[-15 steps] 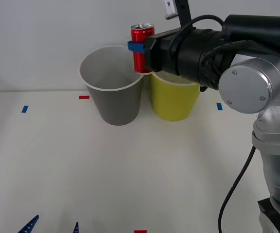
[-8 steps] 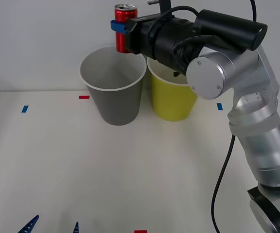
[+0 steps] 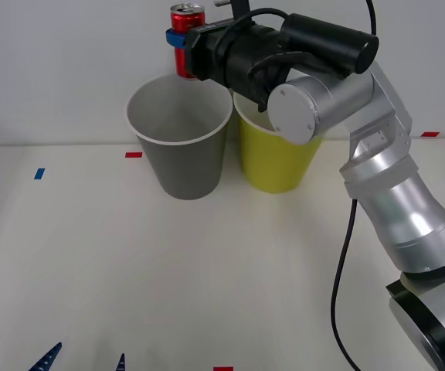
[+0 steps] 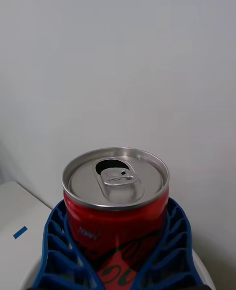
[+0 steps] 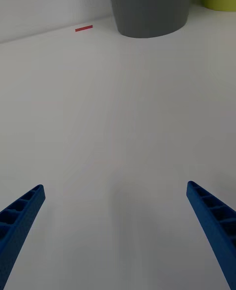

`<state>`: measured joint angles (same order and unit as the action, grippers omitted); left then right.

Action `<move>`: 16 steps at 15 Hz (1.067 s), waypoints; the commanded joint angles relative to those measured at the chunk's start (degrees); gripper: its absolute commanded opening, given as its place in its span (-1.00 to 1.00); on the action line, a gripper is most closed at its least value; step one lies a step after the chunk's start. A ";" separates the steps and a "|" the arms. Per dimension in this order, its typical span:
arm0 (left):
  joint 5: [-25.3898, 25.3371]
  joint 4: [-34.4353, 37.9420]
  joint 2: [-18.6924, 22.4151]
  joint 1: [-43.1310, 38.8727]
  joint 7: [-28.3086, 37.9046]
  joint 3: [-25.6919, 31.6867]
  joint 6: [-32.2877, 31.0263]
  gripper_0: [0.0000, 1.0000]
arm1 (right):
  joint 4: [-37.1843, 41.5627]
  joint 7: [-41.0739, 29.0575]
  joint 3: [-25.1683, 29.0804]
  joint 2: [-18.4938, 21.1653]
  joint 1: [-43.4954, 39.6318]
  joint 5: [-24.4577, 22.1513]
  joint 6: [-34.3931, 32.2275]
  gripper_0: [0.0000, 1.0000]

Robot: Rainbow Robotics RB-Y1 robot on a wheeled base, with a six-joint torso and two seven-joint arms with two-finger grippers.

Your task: Put cans in the gray bin and PET bottles in the light green bin.

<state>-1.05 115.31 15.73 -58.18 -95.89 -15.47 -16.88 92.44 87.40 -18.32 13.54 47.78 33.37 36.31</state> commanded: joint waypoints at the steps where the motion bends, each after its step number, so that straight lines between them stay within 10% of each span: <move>1: 0.00 0.00 0.00 0.00 0.00 0.00 0.00 1.00 | -1.73 -1.09 -1.46 0.34 1.61 -1.20 -0.37 -1.00; 16: 0.00 0.00 0.00 0.00 0.00 0.00 0.00 1.00 | -8.68 -4.08 -5.24 -1.85 2.93 -3.05 -8.63 -1.00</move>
<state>-1.05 115.31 15.73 -58.18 -95.89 -15.47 -16.88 83.67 83.67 -23.22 11.93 50.78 30.87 27.71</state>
